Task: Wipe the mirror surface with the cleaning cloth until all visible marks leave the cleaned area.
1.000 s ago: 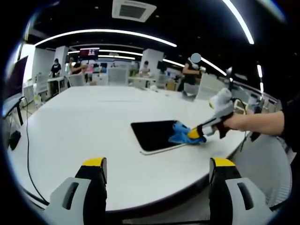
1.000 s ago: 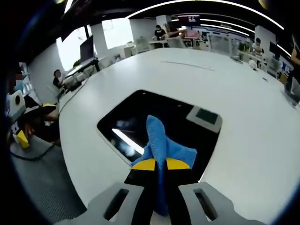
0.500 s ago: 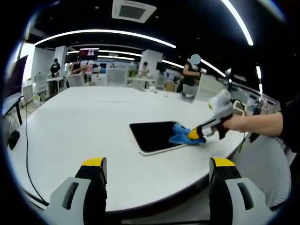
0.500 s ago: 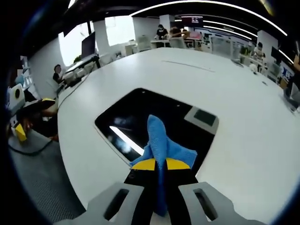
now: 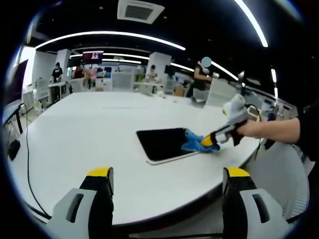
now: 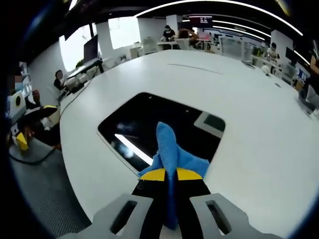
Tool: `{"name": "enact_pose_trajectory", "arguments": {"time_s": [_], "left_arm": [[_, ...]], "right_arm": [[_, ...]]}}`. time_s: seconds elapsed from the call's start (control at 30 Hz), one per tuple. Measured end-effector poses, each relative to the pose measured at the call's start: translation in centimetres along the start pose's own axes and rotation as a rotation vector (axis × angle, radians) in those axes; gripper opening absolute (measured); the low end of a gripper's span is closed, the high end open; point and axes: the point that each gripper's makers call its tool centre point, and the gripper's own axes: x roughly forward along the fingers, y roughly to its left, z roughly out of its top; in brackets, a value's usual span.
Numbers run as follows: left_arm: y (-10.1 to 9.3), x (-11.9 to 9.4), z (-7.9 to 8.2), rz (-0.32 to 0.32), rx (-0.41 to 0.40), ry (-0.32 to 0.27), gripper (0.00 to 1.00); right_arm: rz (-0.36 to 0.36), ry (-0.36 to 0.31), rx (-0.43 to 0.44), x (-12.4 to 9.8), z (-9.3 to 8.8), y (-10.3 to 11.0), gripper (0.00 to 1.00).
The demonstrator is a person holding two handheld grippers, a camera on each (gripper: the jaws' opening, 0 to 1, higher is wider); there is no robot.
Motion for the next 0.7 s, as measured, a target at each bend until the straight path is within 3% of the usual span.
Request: {"name": "enact_pose_trajectory", "arguments": {"time_s": [0.7], "left_arm": [[0.08,-0.13,-0.01,0.008,-0.001,-0.004,0.90]], "right_arm": [[-0.021,-0.029,0.070,-0.57,-0.40,-0.62,0.00]]}}
